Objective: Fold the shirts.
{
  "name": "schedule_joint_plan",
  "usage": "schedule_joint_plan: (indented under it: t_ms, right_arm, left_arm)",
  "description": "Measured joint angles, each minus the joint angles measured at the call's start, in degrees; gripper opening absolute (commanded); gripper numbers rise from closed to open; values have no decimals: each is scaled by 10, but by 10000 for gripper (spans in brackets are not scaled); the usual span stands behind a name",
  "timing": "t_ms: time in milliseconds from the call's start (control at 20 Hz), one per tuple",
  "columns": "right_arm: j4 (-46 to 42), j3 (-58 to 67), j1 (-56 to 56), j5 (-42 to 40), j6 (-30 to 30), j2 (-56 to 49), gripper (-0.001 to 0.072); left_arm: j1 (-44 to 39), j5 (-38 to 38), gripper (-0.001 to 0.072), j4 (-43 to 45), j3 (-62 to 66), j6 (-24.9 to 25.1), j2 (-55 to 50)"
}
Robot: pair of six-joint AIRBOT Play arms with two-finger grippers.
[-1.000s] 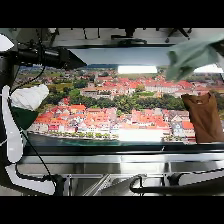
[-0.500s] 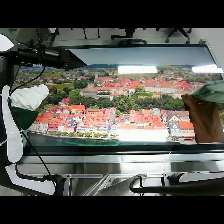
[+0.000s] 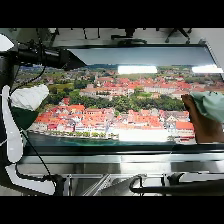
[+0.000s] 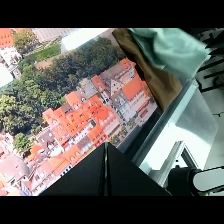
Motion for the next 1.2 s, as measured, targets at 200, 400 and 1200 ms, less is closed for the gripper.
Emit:
schedule_joint_plan:
  t_ms: [200,400,1200]
  right_arm:
    - [-20,-21,3,-8,-20,-5,301]
    - [-5,-26,35,-56,-42,-9,19]
    - [22,-394,358,-251,-121,195,17]
  left_arm:
    - [0,0,15,1,0,0,0]
    - [0,5,15,1,0,0,0]
    - [0,42,14,43,-338,44,201]
